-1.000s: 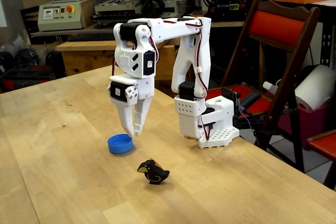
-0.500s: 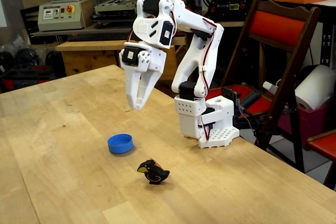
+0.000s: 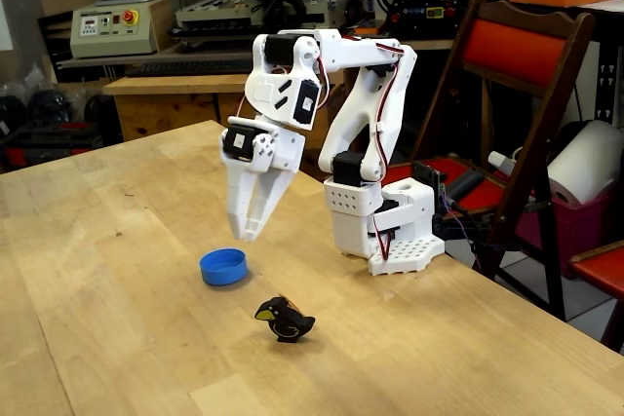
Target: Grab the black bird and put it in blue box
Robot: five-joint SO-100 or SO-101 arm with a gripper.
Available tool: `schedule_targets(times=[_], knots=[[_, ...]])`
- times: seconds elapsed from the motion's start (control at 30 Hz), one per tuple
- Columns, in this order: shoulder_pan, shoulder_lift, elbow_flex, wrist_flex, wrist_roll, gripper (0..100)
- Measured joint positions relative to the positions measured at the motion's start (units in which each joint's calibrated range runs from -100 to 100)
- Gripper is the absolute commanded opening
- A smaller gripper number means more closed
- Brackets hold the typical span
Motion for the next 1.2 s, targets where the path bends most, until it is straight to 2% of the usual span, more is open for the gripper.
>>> schedule_targets(times=[0.13, 0.3, 0.7, 1.2], knots=[[0.0, 0.0, 0.0, -1.36, 0.0, 18], [0.0, 0.0, 0.0, -0.96, 0.0, 19], [0.0, 0.0, 0.0, 9.36, 0.0, 19], [0.0, 11.07, 0.0, 6.56, 0.0, 20]])
